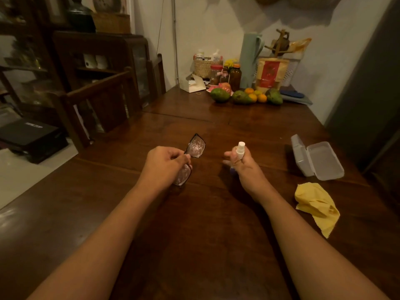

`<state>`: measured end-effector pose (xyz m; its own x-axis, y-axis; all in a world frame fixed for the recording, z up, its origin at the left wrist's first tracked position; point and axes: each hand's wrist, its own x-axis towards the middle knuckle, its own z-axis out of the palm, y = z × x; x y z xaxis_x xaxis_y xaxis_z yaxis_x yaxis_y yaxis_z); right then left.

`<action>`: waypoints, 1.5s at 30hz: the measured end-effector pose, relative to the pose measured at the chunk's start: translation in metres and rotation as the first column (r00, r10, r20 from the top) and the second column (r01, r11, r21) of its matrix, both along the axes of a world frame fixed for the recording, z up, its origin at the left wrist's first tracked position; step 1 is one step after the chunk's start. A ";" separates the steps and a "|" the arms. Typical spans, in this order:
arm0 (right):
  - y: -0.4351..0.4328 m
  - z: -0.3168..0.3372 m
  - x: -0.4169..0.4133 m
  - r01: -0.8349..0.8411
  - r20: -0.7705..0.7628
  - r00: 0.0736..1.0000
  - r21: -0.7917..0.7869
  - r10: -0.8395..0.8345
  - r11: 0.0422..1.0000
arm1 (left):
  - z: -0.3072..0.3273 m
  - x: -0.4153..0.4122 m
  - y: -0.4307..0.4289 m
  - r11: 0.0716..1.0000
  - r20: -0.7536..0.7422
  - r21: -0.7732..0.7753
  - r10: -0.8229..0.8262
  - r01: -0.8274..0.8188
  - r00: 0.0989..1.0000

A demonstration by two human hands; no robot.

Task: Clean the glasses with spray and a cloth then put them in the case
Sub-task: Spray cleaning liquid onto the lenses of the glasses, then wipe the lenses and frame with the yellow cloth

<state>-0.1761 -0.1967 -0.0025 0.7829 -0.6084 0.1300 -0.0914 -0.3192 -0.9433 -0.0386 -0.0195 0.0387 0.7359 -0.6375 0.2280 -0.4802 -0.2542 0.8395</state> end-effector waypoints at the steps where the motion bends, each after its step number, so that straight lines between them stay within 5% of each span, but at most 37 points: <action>1: -0.001 0.000 0.000 0.011 -0.037 0.999 -0.044 -0.012 0.999 | -0.001 0.001 0.000 1.000 0.001 0.000 -0.012 0.012 1.000; 7: -0.011 -0.002 -0.002 0.047 -0.174 0.981 -0.215 -0.086 0.976 | -0.006 0.006 -0.003 0.994 0.021 0.080 -0.073 0.071 0.997; 17: -0.006 -0.004 -0.010 0.158 -0.065 0.981 -0.274 -0.183 0.949 | -0.008 0.004 0.001 0.995 -0.115 0.050 -0.082 0.088 0.990; 25: -0.005 -0.001 -0.015 0.317 -0.075 0.938 -0.209 -0.339 0.925 | -0.004 -0.002 0.003 0.987 -0.293 -0.029 -0.160 0.159 0.943; 34: 0.002 0.006 -0.033 0.292 -0.144 0.939 -0.151 -0.313 0.945 | -0.007 -0.002 0.001 0.986 -0.192 0.036 -0.153 0.163 0.969; 38: -0.004 0.018 -0.063 0.181 -0.240 0.936 -0.298 -0.257 0.937 | -0.010 -0.003 -0.002 0.989 -0.139 0.056 -0.131 0.140 0.982; 41: -0.010 0.026 -0.092 0.153 -0.259 0.910 -0.514 -0.323 0.844 | -0.011 -0.005 -0.003 0.988 -0.080 0.067 -0.132 0.137 0.988; 45: -0.030 0.026 -0.129 0.025 -0.461 0.749 -0.698 -0.476 0.715 | -0.009 -0.011 -0.004 0.989 -0.034 0.072 -0.126 0.128 0.991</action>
